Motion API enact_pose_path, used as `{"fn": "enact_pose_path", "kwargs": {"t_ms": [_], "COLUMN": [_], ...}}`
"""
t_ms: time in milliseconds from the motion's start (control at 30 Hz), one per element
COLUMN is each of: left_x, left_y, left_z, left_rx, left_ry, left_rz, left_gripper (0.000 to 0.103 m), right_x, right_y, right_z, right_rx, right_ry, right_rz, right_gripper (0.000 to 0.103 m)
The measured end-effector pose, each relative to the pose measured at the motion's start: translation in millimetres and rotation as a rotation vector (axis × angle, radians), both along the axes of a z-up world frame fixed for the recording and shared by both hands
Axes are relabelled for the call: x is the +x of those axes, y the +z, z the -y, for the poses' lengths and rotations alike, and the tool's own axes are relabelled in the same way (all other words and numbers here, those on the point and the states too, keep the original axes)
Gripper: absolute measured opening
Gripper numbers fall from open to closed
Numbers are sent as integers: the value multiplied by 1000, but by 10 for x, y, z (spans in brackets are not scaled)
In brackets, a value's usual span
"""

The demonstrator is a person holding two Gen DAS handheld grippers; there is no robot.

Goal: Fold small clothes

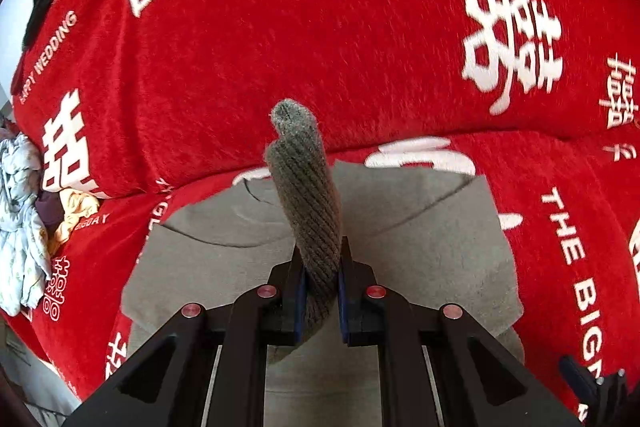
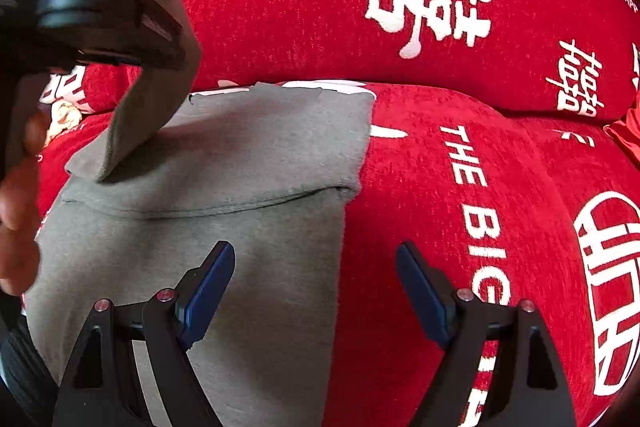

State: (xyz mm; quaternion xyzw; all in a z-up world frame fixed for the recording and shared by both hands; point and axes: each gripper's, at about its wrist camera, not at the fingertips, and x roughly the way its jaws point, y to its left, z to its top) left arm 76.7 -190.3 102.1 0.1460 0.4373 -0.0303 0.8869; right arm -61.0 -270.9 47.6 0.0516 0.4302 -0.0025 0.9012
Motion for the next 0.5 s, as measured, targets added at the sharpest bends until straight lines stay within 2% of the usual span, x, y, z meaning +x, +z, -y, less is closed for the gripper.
{"fn": "enact_pose_path", "kwargs": {"t_ms": [200, 333, 500], "left_x": [29, 53, 115], "left_y": [-220, -307, -455], "left_z": [80, 80, 42], "left_rx": [-12, -81, -164], "left_ry": [-14, -44, -94], "left_rz": [-48, -93, -189], "left_gripper": [14, 14, 15], "right_x": [-21, -42, -69], "right_y": [-82, -124, -168], "right_z": [112, 153, 175], "right_rx": [5, 11, 17], "right_ry": [-20, -26, -31], "right_rz": [-13, -20, -25], "right_gripper": [86, 86, 86]}}
